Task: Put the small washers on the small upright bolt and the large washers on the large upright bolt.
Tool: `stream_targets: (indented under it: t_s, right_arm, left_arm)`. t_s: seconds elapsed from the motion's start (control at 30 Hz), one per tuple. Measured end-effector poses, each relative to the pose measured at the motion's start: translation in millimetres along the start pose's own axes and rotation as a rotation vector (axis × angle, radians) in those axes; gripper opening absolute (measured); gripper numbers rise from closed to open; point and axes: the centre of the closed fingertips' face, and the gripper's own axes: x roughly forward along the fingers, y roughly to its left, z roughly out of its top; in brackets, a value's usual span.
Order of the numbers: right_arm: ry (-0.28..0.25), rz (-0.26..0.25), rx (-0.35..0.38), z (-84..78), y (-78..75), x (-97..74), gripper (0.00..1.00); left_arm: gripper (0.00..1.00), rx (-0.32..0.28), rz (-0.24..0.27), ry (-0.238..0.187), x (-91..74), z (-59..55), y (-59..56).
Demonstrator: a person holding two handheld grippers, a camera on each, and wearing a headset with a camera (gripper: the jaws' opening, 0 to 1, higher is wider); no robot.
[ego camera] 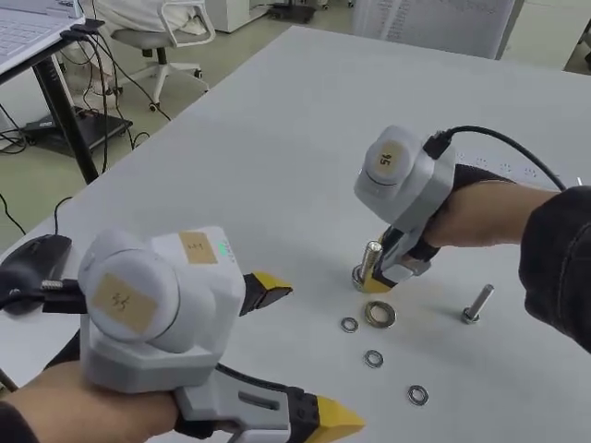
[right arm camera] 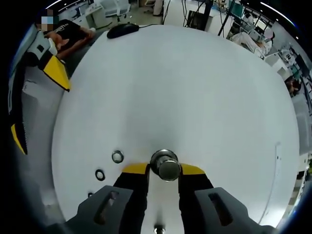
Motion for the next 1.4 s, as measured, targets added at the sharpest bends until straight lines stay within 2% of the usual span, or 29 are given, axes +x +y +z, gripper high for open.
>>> stream_targets:
  t_s: [0.13,0.67,1.07,1.4]
  right_arm:
    - [-0.001,0.000,0.007,-2.6,-2.0,-0.3,0.30]
    - [-0.002,-0.021,0.025,-13.4,-1.4,-13.7,0.32]
    - [-0.004,-0.018,0.037,-19.8,16.0,-28.0,0.33]
    - [0.003,-0.003,0.044,-23.5,27.0,-24.4,0.33]
  left_arm:
    - [0.80,-0.002,-0.005,0.000,0.6,0.1,-1.4]
    - [0.80,0.007,-0.010,-0.001,1.0,1.3,-2.6]
    - [0.80,0.018,-0.015,-0.005,0.8,3.9,-4.6]
    - [0.80,0.025,-0.016,-0.006,0.1,4.8,-5.0]
